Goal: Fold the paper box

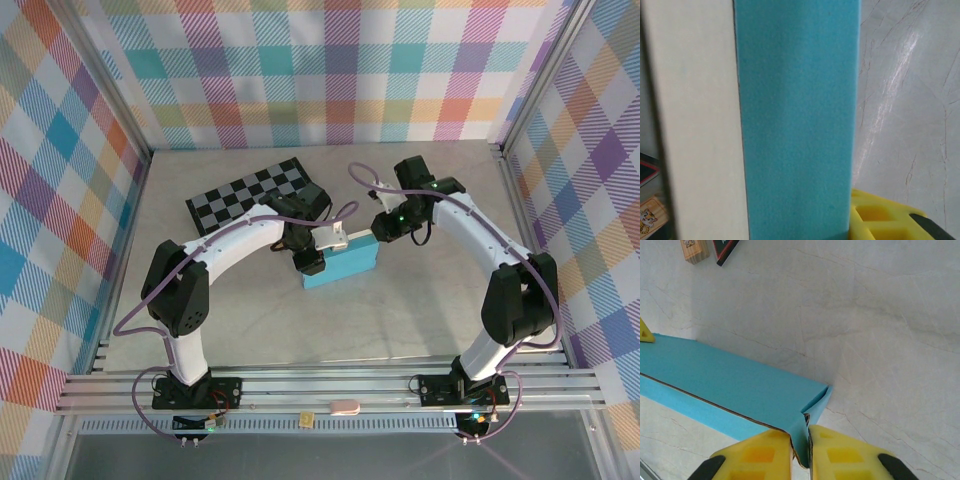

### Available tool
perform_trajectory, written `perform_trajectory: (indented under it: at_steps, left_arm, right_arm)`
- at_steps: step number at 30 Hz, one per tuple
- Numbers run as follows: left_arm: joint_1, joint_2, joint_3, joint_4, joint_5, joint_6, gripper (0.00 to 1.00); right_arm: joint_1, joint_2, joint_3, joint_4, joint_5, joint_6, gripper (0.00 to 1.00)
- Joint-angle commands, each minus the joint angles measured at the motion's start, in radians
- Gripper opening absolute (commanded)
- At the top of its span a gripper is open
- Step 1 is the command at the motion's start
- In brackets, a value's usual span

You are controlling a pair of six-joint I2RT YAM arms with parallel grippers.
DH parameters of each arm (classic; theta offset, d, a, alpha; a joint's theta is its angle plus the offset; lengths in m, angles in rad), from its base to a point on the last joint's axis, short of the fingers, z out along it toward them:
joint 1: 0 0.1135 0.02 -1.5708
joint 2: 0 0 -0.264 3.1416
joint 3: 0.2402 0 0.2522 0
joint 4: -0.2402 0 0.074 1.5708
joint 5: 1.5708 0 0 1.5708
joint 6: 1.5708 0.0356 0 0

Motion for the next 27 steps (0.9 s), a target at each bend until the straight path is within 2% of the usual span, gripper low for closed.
perform_trajectory:
  at_steps: [1,9,14,17,27]
  left_arm:
    - [0.002,0.011,0.033,-0.003,0.018,0.018,0.36]
    - [0.002,0.016,0.038,-0.002,0.025,0.016,0.36]
    - [0.002,0.016,0.042,0.005,0.021,0.006,0.36]
    - [0.001,0.017,0.049,0.015,0.015,-0.013,0.36]
    - [-0.008,0.032,0.068,0.091,0.052,-0.099,0.36]
  right_arm:
    - [0.006,-0.019,0.048,-0.023,0.011,0.009,0.16]
    - [0.016,-0.012,0.065,-0.048,0.032,0.017,0.14]
    - [0.029,-0.012,0.054,-0.048,0.051,0.038,0.0]
    - [0.042,-0.012,0.037,-0.04,0.091,0.068,0.0]
    - [0.058,-0.096,-0.165,0.171,0.078,0.237,0.0]
